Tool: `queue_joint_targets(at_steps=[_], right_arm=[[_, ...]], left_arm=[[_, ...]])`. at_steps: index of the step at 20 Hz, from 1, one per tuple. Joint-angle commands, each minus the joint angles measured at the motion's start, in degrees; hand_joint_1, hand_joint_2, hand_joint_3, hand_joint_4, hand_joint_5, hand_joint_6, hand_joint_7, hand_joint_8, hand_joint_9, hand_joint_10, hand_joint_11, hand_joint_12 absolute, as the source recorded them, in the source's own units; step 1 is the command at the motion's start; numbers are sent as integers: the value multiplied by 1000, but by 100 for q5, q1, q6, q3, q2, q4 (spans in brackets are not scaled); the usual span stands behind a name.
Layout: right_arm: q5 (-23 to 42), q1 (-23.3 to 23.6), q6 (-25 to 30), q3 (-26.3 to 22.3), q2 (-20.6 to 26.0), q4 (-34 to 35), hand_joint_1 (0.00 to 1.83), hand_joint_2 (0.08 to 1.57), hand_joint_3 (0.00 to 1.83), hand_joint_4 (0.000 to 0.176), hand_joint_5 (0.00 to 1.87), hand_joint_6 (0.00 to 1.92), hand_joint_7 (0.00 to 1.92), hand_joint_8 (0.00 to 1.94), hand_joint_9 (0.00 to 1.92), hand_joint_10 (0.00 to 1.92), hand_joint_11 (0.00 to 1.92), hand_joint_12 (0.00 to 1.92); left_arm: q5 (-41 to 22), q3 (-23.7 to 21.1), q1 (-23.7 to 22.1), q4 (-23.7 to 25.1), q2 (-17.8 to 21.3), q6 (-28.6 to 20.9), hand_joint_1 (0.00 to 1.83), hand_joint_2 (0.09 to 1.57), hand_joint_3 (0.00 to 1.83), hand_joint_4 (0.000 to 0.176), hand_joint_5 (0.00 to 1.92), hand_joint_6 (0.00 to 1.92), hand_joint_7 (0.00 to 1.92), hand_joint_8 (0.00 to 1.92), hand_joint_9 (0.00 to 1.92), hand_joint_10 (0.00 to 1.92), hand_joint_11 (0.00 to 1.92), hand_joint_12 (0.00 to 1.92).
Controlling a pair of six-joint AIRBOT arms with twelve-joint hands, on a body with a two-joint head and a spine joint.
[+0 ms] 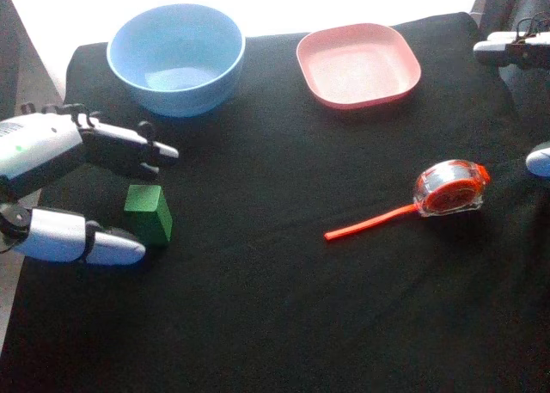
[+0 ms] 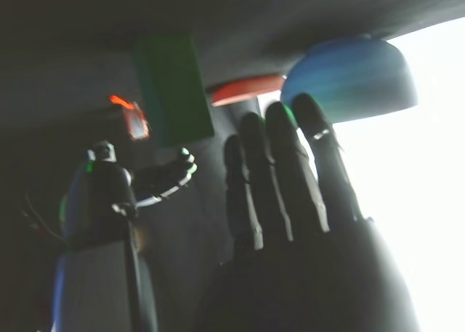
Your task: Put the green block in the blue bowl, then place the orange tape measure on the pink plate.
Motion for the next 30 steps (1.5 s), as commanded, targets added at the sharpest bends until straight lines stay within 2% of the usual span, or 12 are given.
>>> queue_joint_targets(at_steps=[1, 2, 13, 14, 15, 18, 21, 23, 24, 26, 28, 30], right_arm=[[601, 45, 56, 29, -21, 266, 874, 1047, 3, 52, 304, 2, 217, 1, 280, 2, 6, 924], [597, 45, 56, 30, -24, 257, 855, 1060, 5, 52, 297, 0, 213, 0, 261, 1, 0, 893], [593, 45, 70, 30, -35, 250, 897, 1069, 2, 61, 317, 2, 250, 3, 305, 10, 21, 939], [593, 45, 70, 29, -37, 250, 884, 1076, 5, 65, 307, 0, 252, 3, 313, 11, 31, 947], [593, 45, 72, 29, -37, 250, 877, 1080, 6, 59, 312, 3, 259, 5, 318, 12, 29, 948], [593, 45, 96, 29, -38, 251, 860, 1093, 7, 31, 330, 6, 280, 9, 359, 21, 80, 965], [593, 45, 105, 29, -41, 251, 865, 1093, 4, 39, 329, 4, 278, 5, 354, 14, 67, 952], [593, 45, 112, 28, -45, 251, 858, 1100, 5, 45, 314, 0, 256, 0, 314, 2, 10, 930], [593, 45, 115, 28, -49, 251, 877, 1093, 1, 45, 319, 3, 254, 1, 308, 1, 1, 926], [593, 44, 115, 29, -62, 251, 900, 1083, 0, 43, 332, 5, 254, 3, 299, 4, 1, 897], [593, 44, 115, 30, -67, 251, 893, 1084, 0, 59, 322, 0, 226, 0, 282, 1, 0, 899], [593, 44, 115, 34, -71, 251, 934, 1077, 0, 58, 323, 1, 223, 0, 275, 0, 0, 897]], left_arm=[[-573, 32, -75, -130, -8, -28, 863, 905, 2, 9, 633, 7, 803, 6, 807, 25, 342, 1083], [-552, 52, -101, -130, -41, -28, 816, 915, 2, 24, 640, 3, 824, 5, 827, 24, 327, 1166], [-332, 243, -294, -123, -289, -27, 830, 1123, 4, 0, 898, 11, 1058, 20, 1011, 51, 370, 1422], [-330, 246, -298, -123, -291, -27, 1166, 1124, 0, 0, 955, 658, 1093, 762, 1124, 108, 472, 1378], [-333, 251, -303, -124, -291, -28, 1212, 1125, 0, 0, 928, 890, 1044, 972, 1123, 106, 470, 1382], [-324, 285, -381, -124, -283, -28, 1230, 1101, 1, 0, 1026, 797, 1022, 1032, 1164, 150, 569, 1386], [-343, 294, -447, -123, -253, -27, 1229, 1097, 0, 6, 1033, 809, 1033, 991, 1159, 139, 575, 1332], [-387, 301, -574, -68, -211, -25, 1268, 1094, 7, 0, 1176, 403, 960, 1247, 879, 994, 504, 1712], [-435, 299, -698, 22, -183, -26, 1363, 1090, 0, 0, 1156, 416, 1010, 1047, 904, 1248, 604, 1575], [-579, 268, -941, 224, -128, -27, 1392, 1071, 1, 0, 1075, 553, 1101, 814, 996, 1236, 560, 1377], [-730, 256, -1195, 371, -90, -26, 1282, 1103, 1, 0, 1079, 524, 1011, 1190, 1038, 1196, 834, 1605], [-792, 311, -1483, 457, -83, -16, 1277, 1093, 0, 0, 1127, 468, 1016, 1187, 1063, 1188, 989, 1558]])
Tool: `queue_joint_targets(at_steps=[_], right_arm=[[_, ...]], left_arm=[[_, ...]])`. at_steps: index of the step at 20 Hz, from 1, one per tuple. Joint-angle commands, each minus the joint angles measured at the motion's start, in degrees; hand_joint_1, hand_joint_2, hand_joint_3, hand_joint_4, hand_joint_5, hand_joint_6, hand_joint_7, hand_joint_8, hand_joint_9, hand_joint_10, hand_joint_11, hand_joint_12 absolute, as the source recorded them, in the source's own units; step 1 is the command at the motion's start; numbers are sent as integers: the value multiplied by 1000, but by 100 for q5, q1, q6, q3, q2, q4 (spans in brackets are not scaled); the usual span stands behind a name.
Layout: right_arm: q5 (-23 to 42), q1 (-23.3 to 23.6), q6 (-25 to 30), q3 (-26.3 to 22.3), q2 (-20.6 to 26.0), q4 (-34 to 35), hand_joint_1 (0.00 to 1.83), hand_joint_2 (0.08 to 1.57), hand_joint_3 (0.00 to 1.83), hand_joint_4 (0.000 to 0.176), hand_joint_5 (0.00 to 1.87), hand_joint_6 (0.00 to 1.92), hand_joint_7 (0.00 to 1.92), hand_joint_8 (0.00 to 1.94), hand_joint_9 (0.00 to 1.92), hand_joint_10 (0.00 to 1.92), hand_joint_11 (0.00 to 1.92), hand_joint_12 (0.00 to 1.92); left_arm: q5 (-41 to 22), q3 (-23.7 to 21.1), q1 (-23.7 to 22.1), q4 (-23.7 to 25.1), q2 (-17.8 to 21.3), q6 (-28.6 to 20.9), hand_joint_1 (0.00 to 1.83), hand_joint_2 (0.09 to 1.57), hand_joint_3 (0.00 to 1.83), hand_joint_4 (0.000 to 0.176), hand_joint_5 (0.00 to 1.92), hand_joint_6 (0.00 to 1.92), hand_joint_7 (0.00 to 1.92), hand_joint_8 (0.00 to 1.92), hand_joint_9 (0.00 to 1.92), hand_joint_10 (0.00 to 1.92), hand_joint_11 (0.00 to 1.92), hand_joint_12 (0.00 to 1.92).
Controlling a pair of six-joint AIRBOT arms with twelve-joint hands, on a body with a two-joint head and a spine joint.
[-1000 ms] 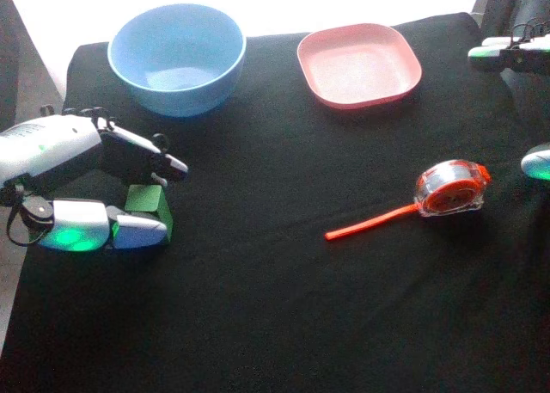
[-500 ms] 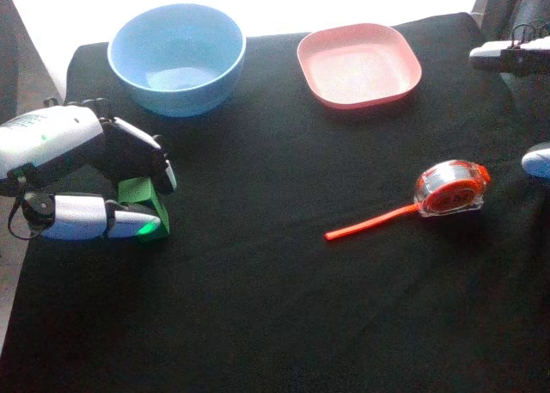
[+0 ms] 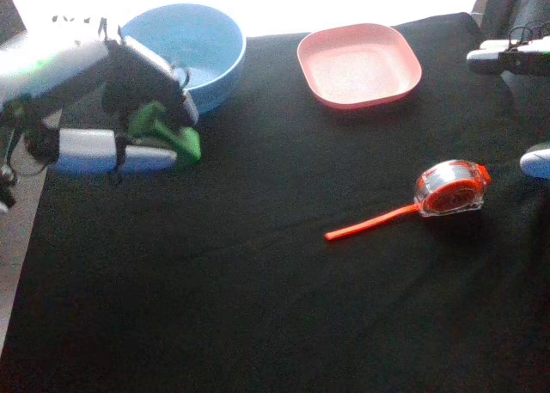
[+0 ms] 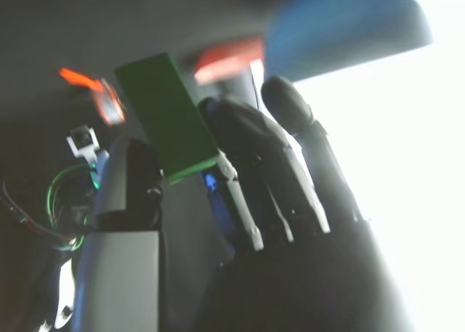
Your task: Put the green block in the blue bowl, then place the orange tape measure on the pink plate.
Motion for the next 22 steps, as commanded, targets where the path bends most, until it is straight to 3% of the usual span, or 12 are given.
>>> queue_joint_targets(at_steps=[1, 2, 5, 9, 12, 14, 15, 17, 18, 20, 21, 22], right_arm=[[604, 44, 56, 41, -8, 275, 947, 1076, 0, 49, 320, 0, 220, 0, 270, 0, 0, 884], [604, 44, 56, 48, -13, 275, 946, 1079, 0, 45, 323, 1, 220, 0, 264, 0, 0, 863], [604, 44, 56, 85, -52, 271, 929, 1084, 0, 54, 322, 2, 203, 0, 251, 2, 0, 851], [604, 45, 96, 158, -130, 232, 914, 1092, 0, 41, 316, 3, 216, 4, 268, 7, 0, 871], [604, 45, 108, 182, -151, 222, 925, 1094, 1, 54, 310, 0, 214, 1, 269, 3, 1, 857], [604, 45, 109, 201, -170, 218, 924, 1104, 2, 44, 313, 1, 221, 2, 282, 5, 0, 891], [604, 45, 111, 216, -182, 204, 901, 1109, 4, 46, 312, 0, 224, 2, 283, 4, 0, 902], [604, 46, 150, 258, -210, 184, 901, 1112, 2, 41, 311, 0, 221, 0, 279, 1, 0, 887], [605, 46, 180, 271, -214, 169, 908, 1113, 2, 31, 313, 1, 228, 3, 275, 1, 0, 865], [605, 46, 196, 277, -214, 154, 882, 1116, 3, 28, 315, 2, 231, 3, 283, 5, 8, 870], [605, 46, 197, 278, -214, 152, 871, 1118, 3, 25, 317, 2, 232, 3, 286, 5, 9, 872], [605, 46, 197, 277, -214, 152, 822, 1126, 6, 28, 320, 3, 236, 4, 292, 6, 19, 878]], left_arm=[[-669, 75, -213, -185, 35, 43, 1285, 1052, 1, 0, 1188, 407, 1122, 985, 1152, 1057, 1064, 1496], [-572, 150, -430, -186, 1, 127, 1274, 1047, 6, 0, 1115, 594, 1178, 825, 1163, 857, 994, 1370], [-66, 552, -974, -287, -242, 271, 1285, 1050, 2, 0, 1076, 650, 1201, 791, 1212, 788, 1023, 1357], [912, 1065, -1518, -655, -586, 768, 1285, 1044, 0, 0, 1074, 669, 1232, 721, 1252, 722, 929, 1349], [1625, 1576, -1729, -766, -1017, 809, 1295, 1043, 0, 0, 1109, 544, 1219, 788, 1278, 739, 925, 1378], [2025, 1897, -1790, -774, -1311, 809, 1288, 1029, 0, 0, 1169, 476, 1239, 729, 1259, 582, 877, 1349], [2285, 2075, -1803, -774, -1473, 809, 1263, 1048, 5, 0, 1081, 686, 1206, 724, 1201, 402, 913, 1069], [2559, 2302, -1802, -773, -1694, 809, 1241, 1075, 3, 0, 988, 891, 1154, 769, 1174, 105, 824, 855], [2651, 2372, -1798, -770, -1773, 810, 1251, 1084, 3, 0, 936, 925, 1154, 815, 1144, 20, 654, 967], [2723, 2400, -1783, -742, -1807, 810, 1248, 1101, 1, 0, 905, 950, 1114, 906, 1153, 16, 665, 1076], [2737, 2399, -1762, -731, -1807, 810, 1250, 1104, 0, 0, 901, 944, 1107, 930, 1174, 19, 680, 1142], [2735, 2385, -1731, -726, -1801, 811, 1068, 1062, 0, 0, 875, 352, 1028, 403, 1165, 12, 638, 1215]])
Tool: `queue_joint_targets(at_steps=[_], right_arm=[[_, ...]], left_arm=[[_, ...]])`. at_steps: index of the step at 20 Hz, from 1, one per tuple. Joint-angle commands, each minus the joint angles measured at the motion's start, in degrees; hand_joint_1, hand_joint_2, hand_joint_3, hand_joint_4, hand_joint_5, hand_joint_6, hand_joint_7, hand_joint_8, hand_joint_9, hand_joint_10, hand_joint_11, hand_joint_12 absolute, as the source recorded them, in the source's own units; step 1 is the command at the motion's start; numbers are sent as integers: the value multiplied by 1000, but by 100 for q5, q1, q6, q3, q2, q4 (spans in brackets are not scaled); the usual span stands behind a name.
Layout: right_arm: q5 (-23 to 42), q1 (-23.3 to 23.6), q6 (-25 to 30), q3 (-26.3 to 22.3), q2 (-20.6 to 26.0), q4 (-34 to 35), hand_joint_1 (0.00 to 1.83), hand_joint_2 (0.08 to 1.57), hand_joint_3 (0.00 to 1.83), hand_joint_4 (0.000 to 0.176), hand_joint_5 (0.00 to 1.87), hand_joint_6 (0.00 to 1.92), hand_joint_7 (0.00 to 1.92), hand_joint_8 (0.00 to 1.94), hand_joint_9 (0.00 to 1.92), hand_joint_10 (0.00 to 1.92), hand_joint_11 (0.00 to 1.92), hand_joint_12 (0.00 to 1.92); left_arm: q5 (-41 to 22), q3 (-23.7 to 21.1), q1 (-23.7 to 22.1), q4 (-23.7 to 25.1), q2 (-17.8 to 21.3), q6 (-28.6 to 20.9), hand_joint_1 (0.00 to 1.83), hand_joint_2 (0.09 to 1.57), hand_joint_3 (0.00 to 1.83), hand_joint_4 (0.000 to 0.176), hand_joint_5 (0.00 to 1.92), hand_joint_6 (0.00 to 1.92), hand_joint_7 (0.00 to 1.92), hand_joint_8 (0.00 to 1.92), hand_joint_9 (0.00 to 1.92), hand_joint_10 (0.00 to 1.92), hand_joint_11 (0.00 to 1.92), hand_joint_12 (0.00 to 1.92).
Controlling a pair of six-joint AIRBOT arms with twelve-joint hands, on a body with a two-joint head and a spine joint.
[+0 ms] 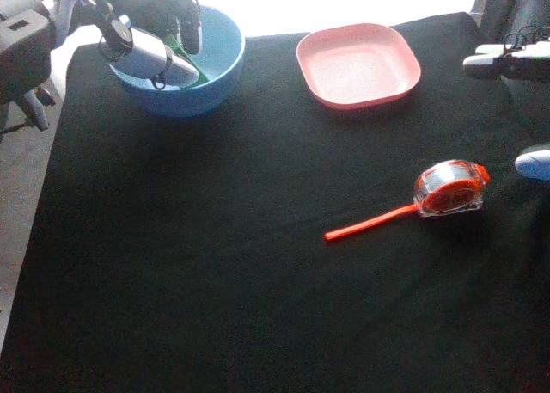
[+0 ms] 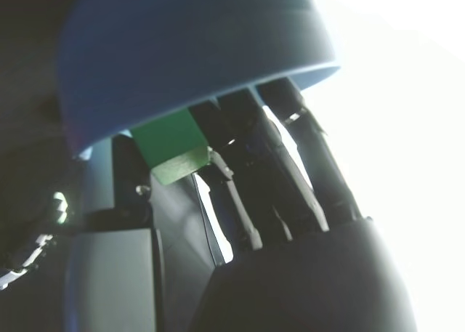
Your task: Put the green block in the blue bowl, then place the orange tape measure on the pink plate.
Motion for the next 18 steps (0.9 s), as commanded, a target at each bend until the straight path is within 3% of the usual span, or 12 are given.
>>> queue_joint_targets(at_steps=[1, 4, 6, 7, 8, 9, 10, 11, 12, 13, 16, 18], right_arm=[[633, 46, 64, 19, -13, 257, 825, 1128, 5, 22, 323, 3, 242, 5, 302, 10, 28, 883], [633, 46, 64, 19, -13, 257, 794, 1140, 0, 32, 309, 0, 228, 0, 274, 3, 1, 886], [633, 46, 64, 19, -14, 257, 810, 1132, 0, 34, 305, 0, 218, 0, 222, 3, 0, 740], [633, 46, 67, 19, -15, 257, 805, 1132, 0, 40, 296, 0, 207, 0, 218, 2, 0, 724], [634, 47, 74, 19, -16, 257, 818, 1124, 0, 60, 289, 0, 193, 0, 220, 1, 0, 745], [635, 47, 75, 19, -16, 257, 811, 1122, 0, 69, 277, 0, 181, 0, 212, 0, 0, 744], [637, 48, 78, 20, -15, 257, 837, 1105, 0, 97, 277, 1, 163, 0, 206, 0, 0, 750], [638, 48, 83, 21, -13, 257, 857, 1096, 0, 98, 283, 3, 161, 1, 205, 0, 0, 753], [639, 50, 104, 23, -11, 257, 824, 1094, 0, 104, 277, 0, 166, 2, 198, 0, 0, 747], [643, 50, 142, 32, -9, 249, 820, 1084, 0, 89, 281, 1, 175, 3, 185, 1, 0, 672], [653, 69, 258, 60, -9, 134, 808, 1056, 0, 101, 309, 5, 175, 1, 159, 0, 0, 582], [653, 126, 295, 58, -21, 19, 824, 1040, 0, 64, 362, 9, 220, 7, 185, 6, 0, 595]], left_arm=[[-610, 7, -8, -29, 63, -13, 1027, 1055, 0, 0, 914, 111, 1061, 153, 1159, 7, 646, 1230], [-810, -154, 39, 20, 166, -12, 906, 1070, 2, 0, 796, 0, 934, 1, 1024, 0, 528, 1397], [-1010, -322, 43, 112, 268, -12, 731, 1047, 0, 64, 524, 0, 675, 0, 752, 0, 296, 1272], [-1123, -429, 52, 172, 343, -12, 661, 1034, 0, 76, 427, 0, 582, 0, 663, 0, 247, 1150], [-1297, -550, 99, 190, 434, -12, 630, 1029, 0, 111, 330, 0, 460, 0, 538, 0, 179, 1007], [-1468, -669, 166, 191, 527, -12, 600, 1024, 0, 138, 294, 0, 399, 0, 467, 0, 128, 965], [-1854, -912, 344, 174, 715, -15, 630, 1012, 0, 168, 299, 0, 348, 0, 397, 0, 50, 1003], [-2214, -1113, 524, 77, 881, -17, 640, 1009, 0, 174, 290, 0, 320, 0, 356, 0, 9, 1019], [-2555, -1301, 684, -1, 1013, -19, 644, 1016, 1, 173, 276, 3, 271, 1, 268, 2, 1, 837], [-2852, -1482, 843, -38, 1156, -24, 624, 1014, 0, 175, 264, 2, 245, 3, 226, 5, 0, 718], [-3635, -2000, 1419, 94, 1649, -375, 632, 960, 0, 175, 226, 0, 166, 1, 129, 3, 0, 383], [-4001, -2372, 1892, 101, 1983, -424, 652, 931, 0, 117, 276, 11, 148, 8, 103, 5, 0, 305]])
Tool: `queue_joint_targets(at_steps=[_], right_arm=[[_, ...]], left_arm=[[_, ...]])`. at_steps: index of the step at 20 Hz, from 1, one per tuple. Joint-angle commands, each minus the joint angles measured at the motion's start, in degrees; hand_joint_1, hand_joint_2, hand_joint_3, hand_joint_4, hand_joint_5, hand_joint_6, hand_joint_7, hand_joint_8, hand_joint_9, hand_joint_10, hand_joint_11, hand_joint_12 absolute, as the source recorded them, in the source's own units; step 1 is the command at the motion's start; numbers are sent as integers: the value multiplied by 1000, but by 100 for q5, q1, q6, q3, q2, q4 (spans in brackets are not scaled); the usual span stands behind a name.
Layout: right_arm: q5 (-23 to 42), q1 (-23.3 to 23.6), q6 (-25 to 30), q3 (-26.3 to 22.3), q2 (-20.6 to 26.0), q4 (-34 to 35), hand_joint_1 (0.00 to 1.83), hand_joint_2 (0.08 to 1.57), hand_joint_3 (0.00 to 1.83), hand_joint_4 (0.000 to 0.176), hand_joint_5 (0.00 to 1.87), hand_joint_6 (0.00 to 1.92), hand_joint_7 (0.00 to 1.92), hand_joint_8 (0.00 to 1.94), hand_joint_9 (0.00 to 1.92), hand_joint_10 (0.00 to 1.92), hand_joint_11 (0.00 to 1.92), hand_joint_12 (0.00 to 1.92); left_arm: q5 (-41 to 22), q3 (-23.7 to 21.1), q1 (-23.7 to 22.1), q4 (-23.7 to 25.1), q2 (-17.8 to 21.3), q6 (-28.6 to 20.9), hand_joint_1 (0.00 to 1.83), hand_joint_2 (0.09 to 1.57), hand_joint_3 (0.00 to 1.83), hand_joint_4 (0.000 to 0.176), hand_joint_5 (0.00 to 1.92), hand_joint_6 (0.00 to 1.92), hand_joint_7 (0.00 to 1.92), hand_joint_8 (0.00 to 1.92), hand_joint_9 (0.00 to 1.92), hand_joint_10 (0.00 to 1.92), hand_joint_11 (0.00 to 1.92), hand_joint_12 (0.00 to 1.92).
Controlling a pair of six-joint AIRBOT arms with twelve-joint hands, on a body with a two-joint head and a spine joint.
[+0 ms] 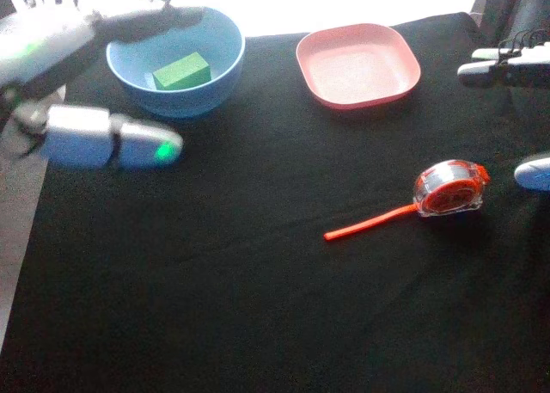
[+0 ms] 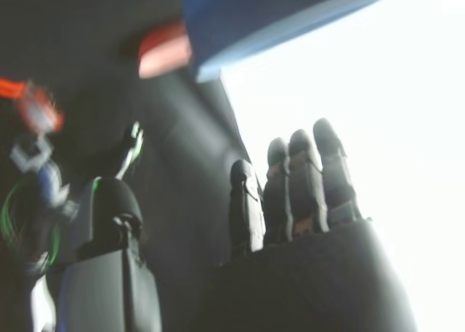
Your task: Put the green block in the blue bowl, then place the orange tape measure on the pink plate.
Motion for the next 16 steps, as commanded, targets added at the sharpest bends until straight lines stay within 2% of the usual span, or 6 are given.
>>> queue_joint_targets(at_steps=[1, 2, 5, 7, 11, 16], right_arm=[[613, 127, 75, 27, -32, 228, 824, 1040, 0, 64, 362, 9, 220, 7, 185, 6, 0, 595], [613, 143, 81, 27, -46, 187, 795, 1050, 1, 72, 362, 6, 231, 9, 199, 10, 0, 604], [604, 172, 130, 32, -123, 57, 853, 1018, 0, 126, 346, 0, 306, 2, 319, 12, 0, 967], [593, 194, 165, 47, -198, -53, 915, 1005, 0, 123, 339, 0, 313, 1, 296, 1, 0, 879], [396, 321, 168, 60, -378, -297, 900, 1003, 0, 129, 375, 3, 309, 3, 211, 2, 0, 703], [35, 463, 169, 232, -615, -601, 900, 999, 1, 103, 433, 3, 354, 3, 239, 4, 0, 739]], left_arm=[[-891, -83, 91, -97, 114, -46, 652, 931, 0, 117, 276, 11, 148, 8, 103, 5, 0, 305], [-1040, -221, 302, -112, 228, -81, 653, 926, 0, 98, 265, 3, 128, 6, 44, 13, 0, 133], [-1640, -560, 1013, -461, 390, -107, 590, 889, 0, 133, 237, 0, 102, 9, 15, 6, 0, 0], [-2022, -724, 1513, -809, 431, -111, 581, 833, 0, 152, 270, 4, 127, 5, 0, 0, 0, 0], [-2617, -936, 2242, -1371, 444, -197, 805, 847, 0, 33, 280, 2, 130, 1, 71, 21, 34, 19], [-2702, -955, 2345, -1453, 351, -256, 795, 879, 3, 16, 297, 0, 156, 1, 125, 2, 0, 223]])
